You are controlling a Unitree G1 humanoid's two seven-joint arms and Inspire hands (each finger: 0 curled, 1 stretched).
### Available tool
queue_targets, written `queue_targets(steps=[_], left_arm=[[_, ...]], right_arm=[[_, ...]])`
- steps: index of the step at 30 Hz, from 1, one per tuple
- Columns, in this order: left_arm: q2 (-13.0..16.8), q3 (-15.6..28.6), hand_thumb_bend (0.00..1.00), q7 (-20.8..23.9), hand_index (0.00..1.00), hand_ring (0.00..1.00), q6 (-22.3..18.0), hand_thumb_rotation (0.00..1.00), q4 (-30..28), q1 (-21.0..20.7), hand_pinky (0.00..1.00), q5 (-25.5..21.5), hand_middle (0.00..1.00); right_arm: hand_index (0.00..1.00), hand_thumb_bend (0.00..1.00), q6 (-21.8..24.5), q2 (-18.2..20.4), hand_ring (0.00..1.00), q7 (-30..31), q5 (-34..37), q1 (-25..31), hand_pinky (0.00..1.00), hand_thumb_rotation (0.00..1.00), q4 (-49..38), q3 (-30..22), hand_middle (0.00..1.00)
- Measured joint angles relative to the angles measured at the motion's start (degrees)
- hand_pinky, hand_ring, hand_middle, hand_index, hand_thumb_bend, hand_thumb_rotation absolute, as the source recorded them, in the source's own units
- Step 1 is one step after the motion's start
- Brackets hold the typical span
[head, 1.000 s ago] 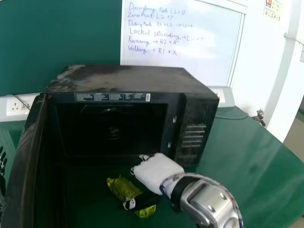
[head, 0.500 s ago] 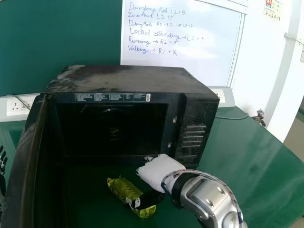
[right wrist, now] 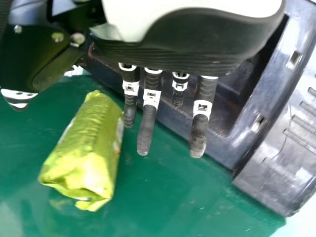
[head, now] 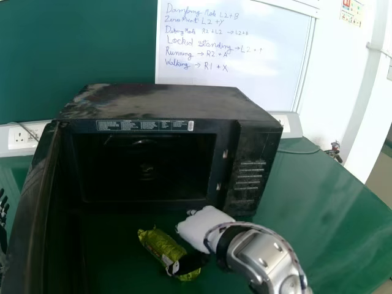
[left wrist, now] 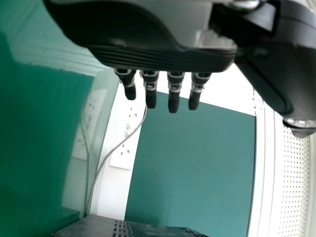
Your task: Put biscuit inside oven
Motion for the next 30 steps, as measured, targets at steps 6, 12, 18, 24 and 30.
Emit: queue_targets(steps=[6,12,18,24,30], left_arm=[[-0.01,-0.06,1.0,0.18,0.96,0.9,0.0,0.76,-0.07,0.01,0.84,0.01,0.92],[-0.07,-0.16,1.0,0.17,0.97,0.9,0.0,0.77,-0.4,0.14,0.84,0.02,0.92],[-0.26,-0.21,1.0,0.64,0.96,0.9,0.19,0.75,-1.49,0.35,0.84,0.04,0.91],[-0.49,-0.21,1.0,0.76,0.96,0.89,0.27,0.76,-1.85,0.46,0.84,0.06,0.91],[-0.55,-0.21,0.99,0.75,0.96,0.9,0.33,0.77,-1.98,0.53,0.84,0.05,0.92]], right_arm=[[0.8,0.99,0.7,1.43,0.48,0.23,-2.09,0.9,0.34,0.72,-0.01,1.86,0.62],[0.8,0.99,1.26,2.96,0.49,-0.62,-5.47,2.39,0.36,0.69,-0.01,3.26,0.63],[0.82,0.99,1.71,4.1,0.51,0.68,-6.38,2.5,0.38,0.71,0.77,4.34,0.65],[0.81,0.99,1.28,4.15,0.51,0.92,-6.64,2.48,0.38,0.7,2.24,5.01,0.63],[0.82,0.97,1.32,4.32,0.59,1.25,-7.7,2.54,0.44,0.7,2.99,5.77,0.7]])
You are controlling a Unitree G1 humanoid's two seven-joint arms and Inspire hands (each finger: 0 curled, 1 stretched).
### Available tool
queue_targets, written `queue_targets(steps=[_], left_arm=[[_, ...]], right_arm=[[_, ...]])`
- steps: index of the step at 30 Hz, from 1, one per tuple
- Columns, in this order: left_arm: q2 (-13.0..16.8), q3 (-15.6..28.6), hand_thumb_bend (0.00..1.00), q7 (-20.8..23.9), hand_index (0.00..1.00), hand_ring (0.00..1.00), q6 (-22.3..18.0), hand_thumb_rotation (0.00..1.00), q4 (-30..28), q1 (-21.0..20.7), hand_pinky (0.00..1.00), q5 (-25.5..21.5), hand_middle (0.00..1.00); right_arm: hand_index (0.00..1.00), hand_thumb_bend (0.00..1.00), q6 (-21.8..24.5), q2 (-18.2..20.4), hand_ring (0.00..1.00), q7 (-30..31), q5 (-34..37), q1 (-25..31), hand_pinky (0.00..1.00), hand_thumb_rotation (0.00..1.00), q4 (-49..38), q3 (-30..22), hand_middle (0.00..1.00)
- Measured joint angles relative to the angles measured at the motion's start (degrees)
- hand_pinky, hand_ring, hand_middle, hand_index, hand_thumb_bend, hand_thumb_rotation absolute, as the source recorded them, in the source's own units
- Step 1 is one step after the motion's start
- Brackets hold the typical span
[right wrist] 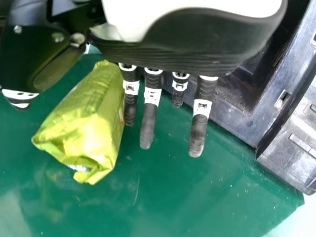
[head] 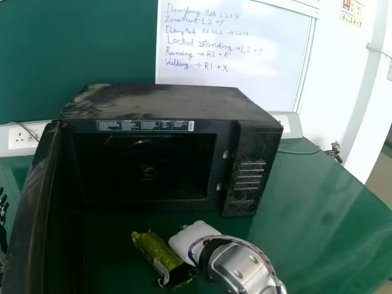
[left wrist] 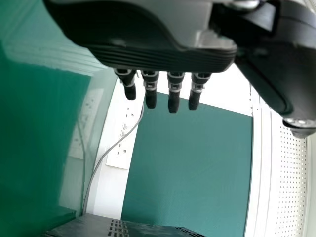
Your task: Put biscuit inside oven
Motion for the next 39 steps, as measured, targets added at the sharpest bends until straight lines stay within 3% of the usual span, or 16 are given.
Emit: queue_targets(steps=[4,13,18,22,34,39], left_arm=[[-0.14,0.0,1.0,0.29,0.96,0.89,0.65,0.76,-0.4,0.04,0.84,-0.03,0.91],[-0.32,0.01,1.0,0.66,0.96,0.89,1.2,0.76,-1.09,0.17,0.84,-0.01,0.91],[-0.35,0.0,1.0,0.7,0.96,0.89,1.4,0.77,-1.85,0.39,0.84,0.0,0.91],[-0.35,0.0,1.0,0.7,0.96,0.89,1.42,0.77,-1.91,0.59,0.84,0.03,0.91],[-0.69,-0.02,1.0,1.01,0.96,0.89,1.9,0.76,-2.6,0.63,0.84,0.08,0.91],[-0.71,-0.1,1.0,1.14,0.96,0.89,1.97,0.77,-2.63,0.64,0.84,0.45,0.91]], right_arm=[[0.83,0.96,0.01,0.24,0.63,-0.28,-1.0,0.41,0.49,0.68,0.59,0.45,0.74],[0.84,0.97,-1.48,0.5,0.68,-0.65,-3.73,-0.09,0.56,0.74,1.95,2.54,0.78],[0.84,0.97,-1.27,2.33,0.66,-1.1,-9.04,-0.03,0.54,0.76,2.64,4.67,0.78],[0.82,0.96,-1.77,2.98,0.65,-2.13,-12.38,0.25,0.54,0.84,3.1,6.16,0.76],[0.81,0.95,-3.72,4.94,0.62,-3.15,-16.04,-1.01,0.48,0.96,5.19,7.86,0.75],[0.82,0.97,-3.46,6.16,0.64,-3.14,-16.47,-1.99,0.51,0.9,6.89,8.16,0.78]])
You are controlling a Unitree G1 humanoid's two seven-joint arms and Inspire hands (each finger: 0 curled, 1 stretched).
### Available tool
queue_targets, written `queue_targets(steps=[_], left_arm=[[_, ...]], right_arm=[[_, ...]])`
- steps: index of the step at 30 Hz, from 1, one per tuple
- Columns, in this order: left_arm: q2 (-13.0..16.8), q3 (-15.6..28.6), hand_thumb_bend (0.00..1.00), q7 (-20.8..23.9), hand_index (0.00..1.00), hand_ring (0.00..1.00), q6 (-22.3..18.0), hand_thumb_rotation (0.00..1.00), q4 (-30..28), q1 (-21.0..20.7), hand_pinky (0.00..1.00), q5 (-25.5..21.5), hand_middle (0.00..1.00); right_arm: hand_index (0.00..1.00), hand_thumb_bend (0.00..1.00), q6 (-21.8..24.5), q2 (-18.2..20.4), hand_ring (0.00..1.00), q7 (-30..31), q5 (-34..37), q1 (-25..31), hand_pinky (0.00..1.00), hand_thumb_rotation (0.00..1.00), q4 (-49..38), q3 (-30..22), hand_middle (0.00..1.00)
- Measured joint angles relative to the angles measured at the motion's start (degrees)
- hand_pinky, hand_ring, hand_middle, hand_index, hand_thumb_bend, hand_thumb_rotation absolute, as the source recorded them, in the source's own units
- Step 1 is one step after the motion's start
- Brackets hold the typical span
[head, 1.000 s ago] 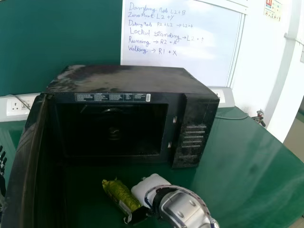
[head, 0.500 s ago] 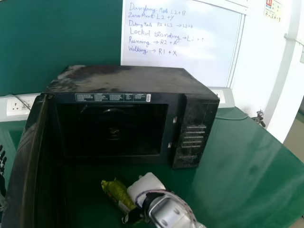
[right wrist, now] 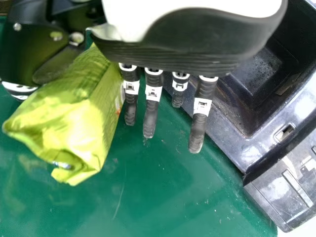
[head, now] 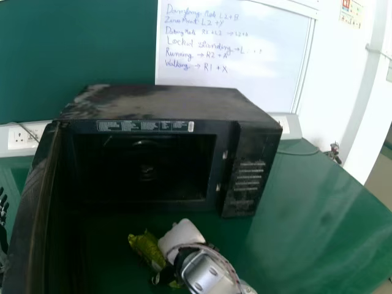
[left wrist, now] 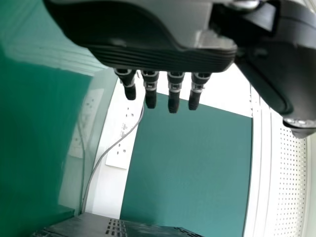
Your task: Put biscuit inside oven
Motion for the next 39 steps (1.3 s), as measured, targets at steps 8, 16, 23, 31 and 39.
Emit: queue_targets(steps=[8,16,23,31,39], left_arm=[[0.0,0.0,1.0,0.02,0.96,0.89,0.14,0.76,0.0,0.0,0.84,0.01,0.91],[0.0,-0.01,1.0,0.04,0.96,0.89,0.23,0.76,0.0,0.0,0.84,0.06,0.92],[0.0,0.0,1.0,-0.04,0.96,0.89,0.23,0.76,0.0,0.0,0.84,0.03,0.91],[-0.01,-0.01,1.0,0.39,0.96,0.89,0.56,0.76,-0.34,0.01,0.84,0.07,0.91],[-0.01,0.0,1.0,0.39,0.96,0.89,0.58,0.77,-0.39,0.04,0.84,0.12,0.91]], right_arm=[[0.83,0.97,0.89,0.42,0.64,-0.71,0.53,-0.29,0.52,0.85,1.68,-0.22,0.77],[0.86,0.96,1.58,0.49,0.66,-0.98,1.75,-0.34,0.56,0.77,2.41,-0.85,0.77],[0.85,0.96,2.29,0.55,0.66,-1.76,2.61,-0.7,0.55,0.73,3.3,-1.25,0.77],[0.85,0.94,3.04,0.59,0.66,-2.16,2.57,-0.72,0.56,0.75,3.68,-1.08,0.77],[0.85,0.94,3.51,0.81,0.66,-1.98,2.77,-0.73,0.56,0.69,3.77,-1.12,0.78]])
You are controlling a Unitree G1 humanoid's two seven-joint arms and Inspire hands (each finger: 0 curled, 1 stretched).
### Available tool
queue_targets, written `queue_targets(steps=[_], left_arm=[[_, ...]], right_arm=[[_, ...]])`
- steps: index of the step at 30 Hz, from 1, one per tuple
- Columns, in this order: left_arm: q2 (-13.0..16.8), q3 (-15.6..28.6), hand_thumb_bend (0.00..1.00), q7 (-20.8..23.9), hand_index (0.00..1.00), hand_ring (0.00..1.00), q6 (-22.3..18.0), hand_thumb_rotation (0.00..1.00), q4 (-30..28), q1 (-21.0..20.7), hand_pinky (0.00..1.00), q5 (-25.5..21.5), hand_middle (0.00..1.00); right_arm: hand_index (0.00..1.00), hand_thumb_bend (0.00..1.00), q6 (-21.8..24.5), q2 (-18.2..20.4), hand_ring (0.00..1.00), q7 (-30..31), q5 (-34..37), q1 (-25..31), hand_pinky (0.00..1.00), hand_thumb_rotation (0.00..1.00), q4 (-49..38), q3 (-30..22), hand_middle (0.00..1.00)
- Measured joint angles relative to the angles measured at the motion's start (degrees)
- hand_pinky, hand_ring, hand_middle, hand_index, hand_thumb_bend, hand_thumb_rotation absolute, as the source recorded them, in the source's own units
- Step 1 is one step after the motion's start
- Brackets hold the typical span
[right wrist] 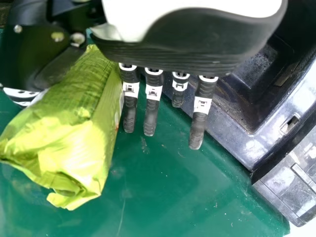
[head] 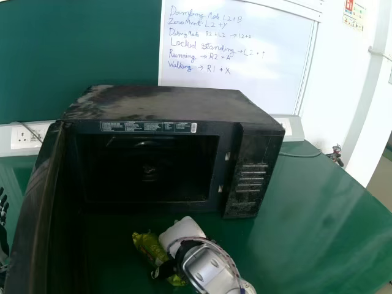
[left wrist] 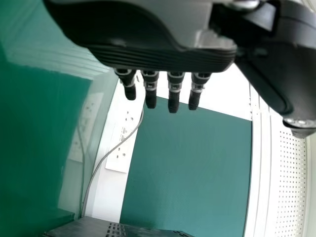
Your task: Put biscuit inside oven
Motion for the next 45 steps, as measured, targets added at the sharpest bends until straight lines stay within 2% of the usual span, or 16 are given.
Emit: queue_targets(steps=[6,10,11,12,13,14,15,18,23,45], left_arm=[[0.0,0.0,1.0,-0.14,0.96,0.89,0.0,0.77,0.0,0.03,0.84,0.11,0.91],[0.0,0.0,1.0,-0.42,0.96,0.9,0.0,0.77,0.01,0.04,0.85,0.11,0.91],[0.0,0.0,1.0,-0.44,0.96,0.9,0.0,0.77,0.01,0.04,0.85,0.11,0.91],[0.0,0.0,1.0,-0.46,0.96,0.9,0.0,0.77,0.01,0.04,0.85,0.12,0.91],[0.0,0.01,1.0,-0.46,0.96,0.9,0.0,0.77,0.01,0.04,0.85,0.14,0.91],[0.0,0.01,1.0,-0.46,0.96,0.89,0.0,0.77,0.01,0.04,0.84,0.16,0.91],[0.0,0.01,1.0,-0.47,0.96,0.89,0.0,0.77,0.01,0.04,0.84,0.17,0.91],[0.0,0.01,1.0,-0.47,0.96,0.89,0.0,0.77,0.01,0.05,0.84,0.17,0.91],[0.0,0.01,1.0,-0.47,0.96,0.89,0.02,0.77,0.0,0.06,0.84,0.17,0.91],[0.0,0.01,1.0,-0.74,0.96,0.9,-0.01,0.77,0.23,0.13,0.84,0.37,0.91]], right_arm=[[0.84,0.9,0.23,0.0,0.66,0.22,0.21,-0.01,0.55,0.64,-0.05,-0.1,0.77],[0.82,0.83,0.25,-0.07,0.67,0.31,0.98,-0.03,0.56,0.58,-0.07,-0.49,0.77],[0.8,0.75,0.26,-0.08,0.64,0.38,1.26,-0.03,0.54,0.46,-0.07,-0.65,0.73],[0.74,0.7,0.49,-0.02,0.52,0.45,1.71,0.02,0.44,0.24,-0.07,-0.95,0.6],[0.72,0.64,1.15,0.11,0.41,0.5,2.53,0.2,0.35,0.12,-0.08,-1.52,0.54],[0.72,0.6,2.17,0.45,0.31,0.44,3.25,0.57,0.25,0.06,-0.14,-2.21,0.5],[0.71,0.58,3.0,0.78,0.24,0.39,3.89,1.02,0.19,0.03,-0.24,-2.8,0.48],[0.71,0.57,3.82,0.83,0.19,-0.29,5.01,2.34,0.13,0.0,-1.1,-3.57,0.47],[0.71,0.56,3.79,0.67,0.22,-0.37,5.92,2.56,0.16,0.0,-1.84,-3.49,0.47],[0.71,0.56,4.65,0.52,0.19,-0.86,7.12,2.73,0.13,0.0,-1.95,-3.96,0.47]])
